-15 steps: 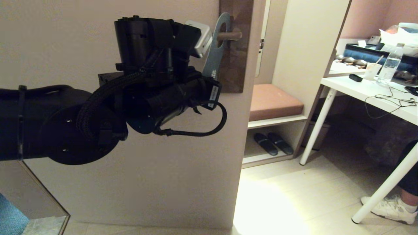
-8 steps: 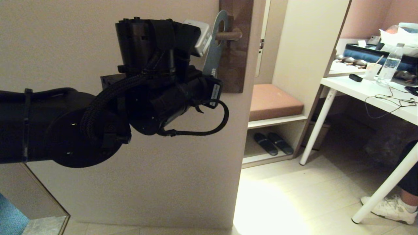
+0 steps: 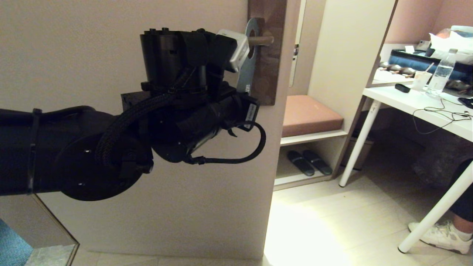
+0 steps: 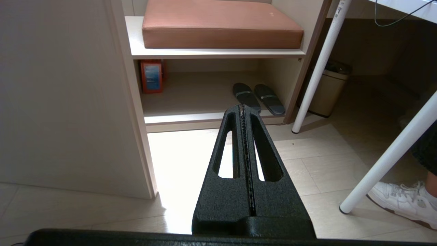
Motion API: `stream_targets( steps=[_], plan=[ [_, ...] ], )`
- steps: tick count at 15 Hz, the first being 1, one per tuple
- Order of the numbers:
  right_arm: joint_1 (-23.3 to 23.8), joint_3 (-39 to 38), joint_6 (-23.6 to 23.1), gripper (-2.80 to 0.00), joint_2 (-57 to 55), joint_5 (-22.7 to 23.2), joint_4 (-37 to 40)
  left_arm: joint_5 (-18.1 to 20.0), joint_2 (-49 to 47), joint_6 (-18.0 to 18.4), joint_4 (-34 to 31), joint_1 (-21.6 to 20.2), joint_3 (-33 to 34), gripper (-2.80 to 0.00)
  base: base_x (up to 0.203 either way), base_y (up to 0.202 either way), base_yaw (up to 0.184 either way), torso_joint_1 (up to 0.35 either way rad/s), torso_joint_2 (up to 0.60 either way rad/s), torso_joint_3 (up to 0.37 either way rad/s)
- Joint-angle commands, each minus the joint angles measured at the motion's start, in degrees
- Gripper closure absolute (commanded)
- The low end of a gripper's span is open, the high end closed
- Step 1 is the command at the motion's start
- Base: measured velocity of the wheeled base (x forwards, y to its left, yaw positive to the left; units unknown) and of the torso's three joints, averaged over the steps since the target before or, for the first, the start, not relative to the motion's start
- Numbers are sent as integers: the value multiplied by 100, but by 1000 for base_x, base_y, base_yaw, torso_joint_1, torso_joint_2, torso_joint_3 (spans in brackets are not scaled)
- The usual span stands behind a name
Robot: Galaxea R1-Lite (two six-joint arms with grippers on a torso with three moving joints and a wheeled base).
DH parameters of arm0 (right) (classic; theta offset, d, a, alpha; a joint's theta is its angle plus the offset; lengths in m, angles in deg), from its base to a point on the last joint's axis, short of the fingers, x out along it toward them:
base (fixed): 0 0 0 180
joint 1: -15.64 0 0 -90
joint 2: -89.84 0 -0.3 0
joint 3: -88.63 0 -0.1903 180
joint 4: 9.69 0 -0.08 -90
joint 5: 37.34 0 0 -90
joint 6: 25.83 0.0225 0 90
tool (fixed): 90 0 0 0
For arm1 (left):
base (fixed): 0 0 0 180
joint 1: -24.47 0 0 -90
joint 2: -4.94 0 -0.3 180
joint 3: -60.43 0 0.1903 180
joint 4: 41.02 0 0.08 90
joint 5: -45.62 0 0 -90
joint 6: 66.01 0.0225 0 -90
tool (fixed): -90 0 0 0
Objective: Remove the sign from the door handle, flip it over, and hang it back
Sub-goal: Hang the sign back with the other side facing out
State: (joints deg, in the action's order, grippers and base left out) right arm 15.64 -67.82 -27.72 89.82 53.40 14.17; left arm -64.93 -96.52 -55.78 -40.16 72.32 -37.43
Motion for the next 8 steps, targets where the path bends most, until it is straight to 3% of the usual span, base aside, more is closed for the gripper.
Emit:
stream_targets(
  steps=[1, 6, 7, 8],
  plan=[
    [0, -1, -4, 0, 2, 5, 4, -19, 12, 6, 12, 40, 5, 0, 0, 0, 0, 0, 0, 0],
    [0, -1, -4, 0, 2, 5, 4, -19, 12, 14, 12, 76, 5, 0, 0, 0, 0, 0, 0, 0],
    [0, -1, -4, 0, 2, 5, 4, -19, 4, 11, 12, 76, 11, -280, 0, 0, 0, 0, 0, 0],
    [0, -1, -4, 0, 2, 5, 4, -10, 4, 6, 12, 76, 5, -280, 0, 0, 0, 0, 0, 0]
  ],
)
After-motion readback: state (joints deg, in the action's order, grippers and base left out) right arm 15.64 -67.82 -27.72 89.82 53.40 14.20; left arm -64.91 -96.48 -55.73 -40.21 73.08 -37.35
